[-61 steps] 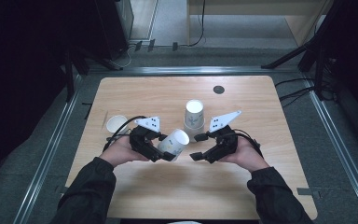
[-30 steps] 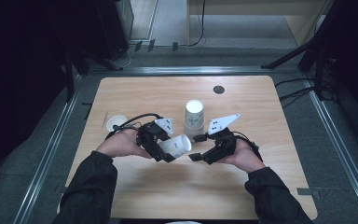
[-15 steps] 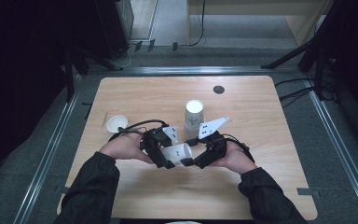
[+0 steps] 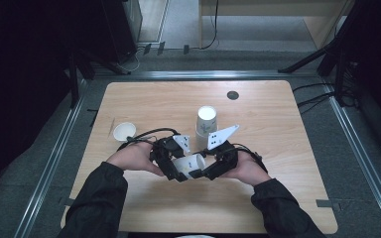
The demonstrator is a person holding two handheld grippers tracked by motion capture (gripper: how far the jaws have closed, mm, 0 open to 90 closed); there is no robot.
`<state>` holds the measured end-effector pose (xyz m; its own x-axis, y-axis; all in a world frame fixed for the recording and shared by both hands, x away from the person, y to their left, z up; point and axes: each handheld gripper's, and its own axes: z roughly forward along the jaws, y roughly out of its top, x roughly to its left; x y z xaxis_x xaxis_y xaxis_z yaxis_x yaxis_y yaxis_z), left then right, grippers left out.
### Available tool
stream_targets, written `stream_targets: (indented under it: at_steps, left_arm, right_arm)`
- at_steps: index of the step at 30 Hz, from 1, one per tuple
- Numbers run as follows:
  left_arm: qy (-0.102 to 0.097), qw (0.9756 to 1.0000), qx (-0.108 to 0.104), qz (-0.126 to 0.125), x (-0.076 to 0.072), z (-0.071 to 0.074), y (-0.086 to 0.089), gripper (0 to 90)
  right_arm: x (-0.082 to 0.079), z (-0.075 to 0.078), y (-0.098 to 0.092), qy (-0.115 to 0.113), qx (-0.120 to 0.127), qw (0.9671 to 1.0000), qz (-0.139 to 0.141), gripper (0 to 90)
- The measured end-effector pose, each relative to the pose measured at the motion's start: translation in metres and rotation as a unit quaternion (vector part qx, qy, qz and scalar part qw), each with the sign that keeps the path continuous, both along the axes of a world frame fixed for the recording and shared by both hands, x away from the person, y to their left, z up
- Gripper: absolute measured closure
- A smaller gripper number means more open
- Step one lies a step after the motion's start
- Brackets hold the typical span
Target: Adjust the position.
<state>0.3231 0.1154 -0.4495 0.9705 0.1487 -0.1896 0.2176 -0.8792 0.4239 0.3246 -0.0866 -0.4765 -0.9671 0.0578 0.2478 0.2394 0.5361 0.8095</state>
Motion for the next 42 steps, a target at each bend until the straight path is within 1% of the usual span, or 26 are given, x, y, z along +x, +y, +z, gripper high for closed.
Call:
stream_targets:
  at_steps: [1,3,5,6,7,8,10,13,14,18,19,20,22,25,28,30,31,33,34,35,36,37,38,39,40,42]
  left_arm:
    - [0.002,1.0000,-0.003,0.004,0.000,0.001,0.000,18.5]
    - [-0.008,0.9998,-0.006,0.014,0.000,0.002,0.001,13.8]
    - [-0.014,0.9997,-0.009,0.017,0.001,0.003,0.003,13.2]
    - [-0.016,0.9996,-0.013,0.021,0.001,0.003,0.005,13.1]
    - [-0.026,0.9991,-0.022,0.025,0.001,0.004,0.008,13.0]
    - [-0.026,0.9991,-0.022,0.025,0.001,0.004,0.008,13.0]
    - [-0.031,0.9986,-0.033,0.028,0.002,0.005,0.012,13.0]
    - [-0.027,0.9976,-0.054,0.035,0.002,0.006,0.018,13.1]
    - [-0.026,0.9972,-0.059,0.037,0.001,0.006,0.021,13.2]
    - [-0.024,0.9950,-0.084,0.047,0.000,0.006,0.030,13.3]
    - [-0.027,0.9944,-0.089,0.050,0.000,0.006,0.031,13.3]
    - [-0.031,0.9933,-0.097,0.054,-0.001,0.006,0.033,13.2]
    - [-0.034,0.9906,-0.114,0.067,-0.002,0.005,0.037,13.3]
    - [-0.030,0.9883,-0.128,0.077,-0.004,0.003,0.041,13.2]
    - [-0.024,0.9842,-0.151,0.089,-0.006,0.000,0.043,13.1]
    - [-0.025,0.9836,-0.155,0.089,-0.006,0.000,0.043,13.2]
    - [-0.030,0.9821,-0.163,0.090,-0.007,-0.001,0.044,13.1]
    - [-0.022,0.9793,-0.178,0.094,-0.008,-0.002,0.045,13.2]
    - [-0.024,0.9781,-0.182,0.099,-0.009,-0.004,0.045,13.1]
    - [-0.021,0.9779,-0.183,0.099,-0.010,-0.005,0.044,13.2]
    - [-0.024,0.9785,-0.181,0.096,-0.011,-0.005,0.044,13.1]
    - [-0.029,0.9778,-0.184,0.097,-0.012,-0.006,0.043,13.1]
    - [-0.023,0.9769,-0.189,0.096,-0.012,-0.007,0.043,13.2]
    - [-0.014,0.9752,-0.201,0.093,-0.012,-0.008,0.043,13.2]
    - [-0.012,0.9736,-0.209,0.090,-0.012,-0.009,0.043,13.2]
    - [-0.011,0.9727,-0.214,0.089,-0.011,-0.010,0.042,13.2]
  right_arm:
    - [0.000,0.000,0.000,-0.001,0.000,1.0000,-0.001,34.1]
    - [0.001,0.002,-0.003,-0.002,0.002,1.0000,-0.005,34.1]
    - [0.002,0.004,-0.006,-0.002,0.006,0.9999,-0.010,34.1]
    - [0.003,0.005,-0.008,-0.003,0.008,0.9999,-0.013,34.1]
    - [0.004,0.007,-0.012,-0.003,0.013,0.9997,-0.018,34.1]
    - [0.004,0.007,-0.012,-0.003,0.013,0.9997,-0.018,34.1]
    - [0.006,0.010,-0.017,-0.004,0.017,0.9996,-0.024,34.1]
    - [0.007,0.012,-0.020,-0.008,0.023,0.9994,-0.026,34.1]
    - [0.007,0.013,-0.023,-0.005,0.028,0.9991,-0.030,34.1]
    - [0.008,0.016,-0.027,-0.001,0.034,0.9989,-0.032,34.1]
    - [0.008,0.016,-0.027,-0.004,0.036,0.9988,-0.033,34.1]
    - [0.009,0.017,-0.029,0.000,0.039,0.9986,-0.034,34.1]
    - [0.009,0.018,-0.029,0.001,0.043,0.9984,-0.036,34.1]
    - [0.009,0.019,-0.030,0.004,0.048,0.9982,-0.035,34.1]
    - [0.009,0.021,-0.029,0.006,0.053,0.9980,-0.032,34.2]
    - [0.008,0.022,-0.029,0.007,0.053,0.9981,-0.032,34.1]
    - [0.008,0.022,-0.028,0.008,0.054,0.9980,-0.031,34.1]
    - [0.008,0.022,-0.028,0.008,0.056,0.9980,-0.029,34.1]
    - [0.008,0.022,-0.028,0.009,0.056,0.9980,-0.028,34.2]
    - [0.008,0.022,-0.028,0.010,0.057,0.9979,-0.028,34.1]
    - [0.008,0.023,-0.028,0.011,0.060,0.9978,-0.026,34.2]
    - [0.008,0.023,-0.028,0.012,0.060,0.9978,-0.025,34.2]
    - [0.008,0.023,-0.027,0.012,0.060,0.9978,-0.026,34.2]
    - [0.008,0.023,-0.027,0.012,0.061,0.9978,-0.024,34.2]
    - [0.008,0.022,-0.026,0.012,0.060,0.9979,-0.023,34.2]
    - [0.006,0.022,-0.024,0.012,0.060,0.9980,-0.018,34.2]
